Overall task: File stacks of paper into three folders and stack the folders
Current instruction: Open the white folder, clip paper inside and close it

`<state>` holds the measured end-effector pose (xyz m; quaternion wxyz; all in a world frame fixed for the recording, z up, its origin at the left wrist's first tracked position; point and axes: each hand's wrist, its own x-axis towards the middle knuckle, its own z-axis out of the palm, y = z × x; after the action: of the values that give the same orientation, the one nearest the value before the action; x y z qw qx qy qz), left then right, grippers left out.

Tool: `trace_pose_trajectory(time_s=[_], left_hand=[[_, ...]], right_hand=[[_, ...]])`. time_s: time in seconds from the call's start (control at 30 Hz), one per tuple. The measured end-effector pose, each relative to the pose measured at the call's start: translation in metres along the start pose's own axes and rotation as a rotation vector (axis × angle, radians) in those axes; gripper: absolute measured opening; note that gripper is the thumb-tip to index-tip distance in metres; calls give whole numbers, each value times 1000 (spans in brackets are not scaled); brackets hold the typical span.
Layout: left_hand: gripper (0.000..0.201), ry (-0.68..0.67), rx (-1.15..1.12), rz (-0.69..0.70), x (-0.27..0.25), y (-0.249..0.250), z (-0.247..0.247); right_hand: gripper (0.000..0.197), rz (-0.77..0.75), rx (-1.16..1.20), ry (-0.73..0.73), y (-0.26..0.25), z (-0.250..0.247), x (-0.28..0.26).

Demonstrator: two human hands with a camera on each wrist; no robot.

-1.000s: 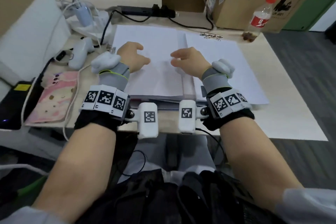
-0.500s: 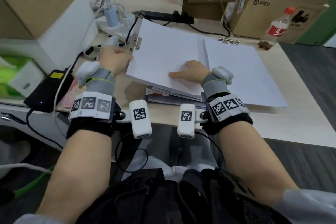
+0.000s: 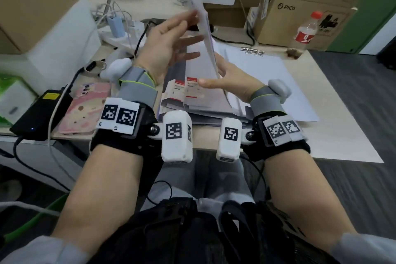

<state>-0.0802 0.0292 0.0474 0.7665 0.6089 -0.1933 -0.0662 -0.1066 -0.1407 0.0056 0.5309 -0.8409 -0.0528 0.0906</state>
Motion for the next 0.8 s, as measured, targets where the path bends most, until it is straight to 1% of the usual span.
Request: trace_pose_trajectory(time_s=[0.07, 0.1, 0.13, 0.17, 0.2, 0.23, 0.27, 0.33, 0.4, 0.47, 0.53, 0.63, 0.7, 0.73, 0.77, 0.8], left_hand=[[33, -76, 102, 18, 3, 1, 17], [33, -109, 149, 18, 5, 1, 24], [32, -145, 187, 16, 7, 0, 32], [32, -176, 223, 8, 8, -1, 39], [32, -199, 256, -6, 10, -2, 46], [33, -219, 285, -26, 12, -5, 51], [34, -235, 315, -51, 13, -8, 57], [35, -264, 370, -120, 16, -18, 65], [35, -266, 413, -195, 19, -29, 72], [36, -234, 432, -299, 25, -41, 78], [35, -183, 436, -411, 29, -51, 80], [9, -134, 420, -551, 34, -66, 89], [16, -87, 407, -581, 36, -73, 94], [14, -71, 396, -585, 38, -76, 96], [12, -76, 373, -592, 39, -78, 98], [19, -89, 348, -606, 41, -80, 99]], right_hand=[[94, 5, 107, 84, -4, -2, -7], [92, 18, 179, 123, -5, -4, -9], [97, 29, 255, 164, -4, -8, -12], [97, 44, 322, 210, -4, -12, -16], [86, 38, 391, 259, -3, -16, -20], [69, 22, 454, 312, 0, -20, -23], [57, 6, 529, 343, 2, -25, -25], [47, -27, 620, 409, 5, -33, -32], [34, -47, 644, 483, 9, -40, -36], [23, -26, 628, 584, 16, -48, -40], [22, -18, 653, 668, 25, -54, -43], [22, -4, 784, 711, 42, -64, -50], [24, 16, 906, 706, 55, -69, -55], [24, 23, 970, 700, 61, -72, -57], [24, 31, 1024, 695, 68, -74, -58], [25, 41, 1065, 686, 74, -76, -60]])
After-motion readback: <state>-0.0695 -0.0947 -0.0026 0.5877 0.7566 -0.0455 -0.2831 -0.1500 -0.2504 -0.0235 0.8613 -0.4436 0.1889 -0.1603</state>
